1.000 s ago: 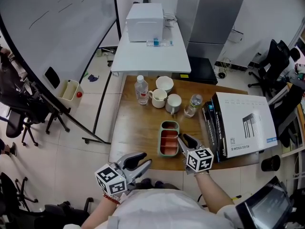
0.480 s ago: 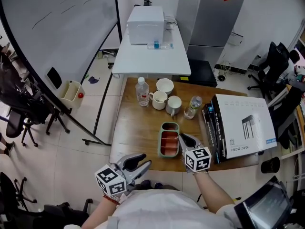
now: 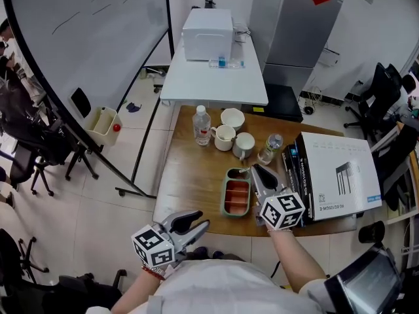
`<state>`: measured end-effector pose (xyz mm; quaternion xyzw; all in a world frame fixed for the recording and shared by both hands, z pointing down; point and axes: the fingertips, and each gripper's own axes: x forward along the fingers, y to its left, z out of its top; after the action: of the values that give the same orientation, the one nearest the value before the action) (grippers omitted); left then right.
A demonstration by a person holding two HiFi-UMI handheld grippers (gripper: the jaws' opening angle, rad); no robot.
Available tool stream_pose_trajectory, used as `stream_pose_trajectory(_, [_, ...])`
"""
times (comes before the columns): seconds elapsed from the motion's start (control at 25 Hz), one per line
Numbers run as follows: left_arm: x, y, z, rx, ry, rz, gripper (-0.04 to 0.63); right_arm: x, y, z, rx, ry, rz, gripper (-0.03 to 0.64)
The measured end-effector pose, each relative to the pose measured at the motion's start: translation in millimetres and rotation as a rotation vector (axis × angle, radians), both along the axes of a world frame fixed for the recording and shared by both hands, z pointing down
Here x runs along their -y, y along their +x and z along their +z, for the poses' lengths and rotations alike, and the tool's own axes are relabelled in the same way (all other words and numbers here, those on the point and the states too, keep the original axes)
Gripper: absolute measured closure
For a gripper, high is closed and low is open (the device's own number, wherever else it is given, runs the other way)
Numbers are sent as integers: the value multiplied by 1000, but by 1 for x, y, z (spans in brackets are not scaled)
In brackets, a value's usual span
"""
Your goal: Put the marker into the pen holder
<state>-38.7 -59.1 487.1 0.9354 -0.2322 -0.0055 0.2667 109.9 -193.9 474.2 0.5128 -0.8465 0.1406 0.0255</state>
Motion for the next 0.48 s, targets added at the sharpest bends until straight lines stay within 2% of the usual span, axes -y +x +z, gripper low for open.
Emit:
stream_pose_trajectory(0.28, [1, -17, 2, 18, -20, -50, 460, 14, -7, 55, -64, -68, 0, 589])
stream_pose_trajectory(0.48, [0, -13, 7, 22, -32, -35, 460, 16, 4, 102, -112, -171, 75, 589])
